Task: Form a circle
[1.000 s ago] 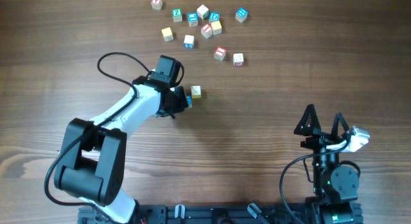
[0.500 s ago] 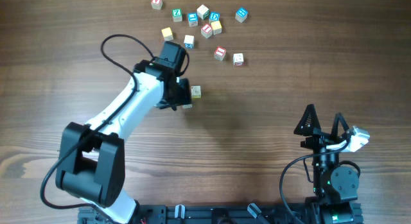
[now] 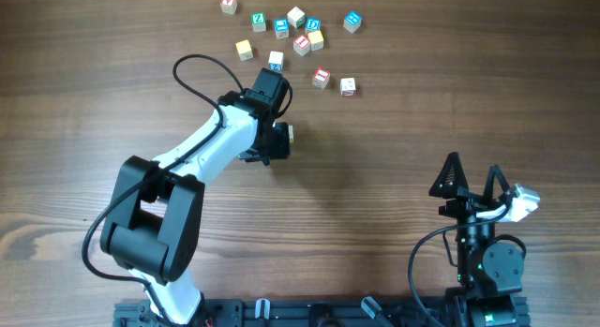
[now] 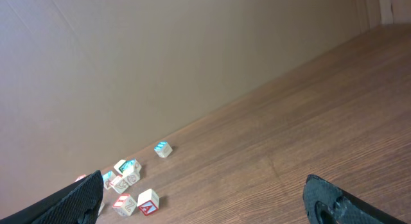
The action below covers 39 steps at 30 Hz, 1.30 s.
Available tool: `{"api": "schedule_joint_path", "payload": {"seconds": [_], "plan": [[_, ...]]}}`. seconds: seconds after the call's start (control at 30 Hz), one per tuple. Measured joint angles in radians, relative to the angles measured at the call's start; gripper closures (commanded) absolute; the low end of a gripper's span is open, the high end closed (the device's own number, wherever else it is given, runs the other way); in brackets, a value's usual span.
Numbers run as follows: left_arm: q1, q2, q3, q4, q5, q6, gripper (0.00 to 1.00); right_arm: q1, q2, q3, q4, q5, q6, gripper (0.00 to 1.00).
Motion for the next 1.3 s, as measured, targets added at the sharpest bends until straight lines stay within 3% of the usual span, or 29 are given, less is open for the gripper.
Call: {"api": "schedule_joint_path", "payload": {"seconds": [0.23, 0.57, 1.3], "plan": [[0.000, 0.000, 0.000, 0.008, -0.011, 0.014, 0.67, 0.000, 0.000, 0.000, 0.000, 0.000, 0.000, 0.00], [0.000, 0.000, 0.000, 0.009, -0.011, 0.150, 0.67, 0.000, 0.000, 0.000, 0.000, 0.000, 0.000, 0.00], [0.000, 0.000, 0.000, 0.044, -0.012, 0.239, 0.67, 0.000, 0.000, 0.000, 0.000, 0.000, 0.000, 0.01]]}}
